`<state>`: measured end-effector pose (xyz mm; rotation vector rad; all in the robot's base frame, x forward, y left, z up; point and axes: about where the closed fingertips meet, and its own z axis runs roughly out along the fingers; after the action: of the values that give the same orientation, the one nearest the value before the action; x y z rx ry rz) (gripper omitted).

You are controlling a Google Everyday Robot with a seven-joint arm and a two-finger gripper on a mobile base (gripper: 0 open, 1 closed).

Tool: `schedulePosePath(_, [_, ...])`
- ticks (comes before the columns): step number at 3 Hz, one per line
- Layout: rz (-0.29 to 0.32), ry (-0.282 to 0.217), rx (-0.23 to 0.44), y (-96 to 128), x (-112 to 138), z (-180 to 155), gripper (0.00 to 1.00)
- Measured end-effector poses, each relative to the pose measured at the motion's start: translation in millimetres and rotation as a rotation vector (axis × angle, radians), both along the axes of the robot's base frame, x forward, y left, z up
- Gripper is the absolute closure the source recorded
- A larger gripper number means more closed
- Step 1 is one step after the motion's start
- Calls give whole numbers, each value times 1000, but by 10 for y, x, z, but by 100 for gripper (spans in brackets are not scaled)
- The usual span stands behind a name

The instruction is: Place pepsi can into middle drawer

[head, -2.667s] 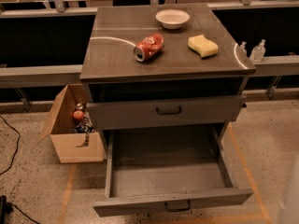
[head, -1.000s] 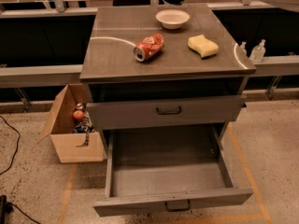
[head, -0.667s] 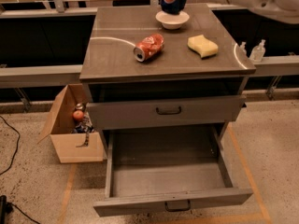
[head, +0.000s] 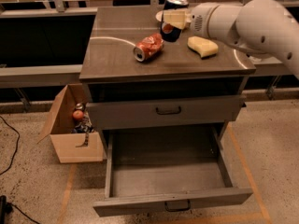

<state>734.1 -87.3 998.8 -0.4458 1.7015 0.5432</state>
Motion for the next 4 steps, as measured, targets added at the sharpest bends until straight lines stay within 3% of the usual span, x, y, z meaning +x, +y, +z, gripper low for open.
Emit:
schedulePosePath(1, [-15, 6, -1, 31, 173, -356, 100])
schedulePosePath(2, [-24, -6, -6, 0, 264, -522, 84])
schedulePosePath(3, [-6, -9, -36, -23, 288, -673, 53])
schedulePosePath(4, [4, -4, -58, -31, 276, -766, 30])
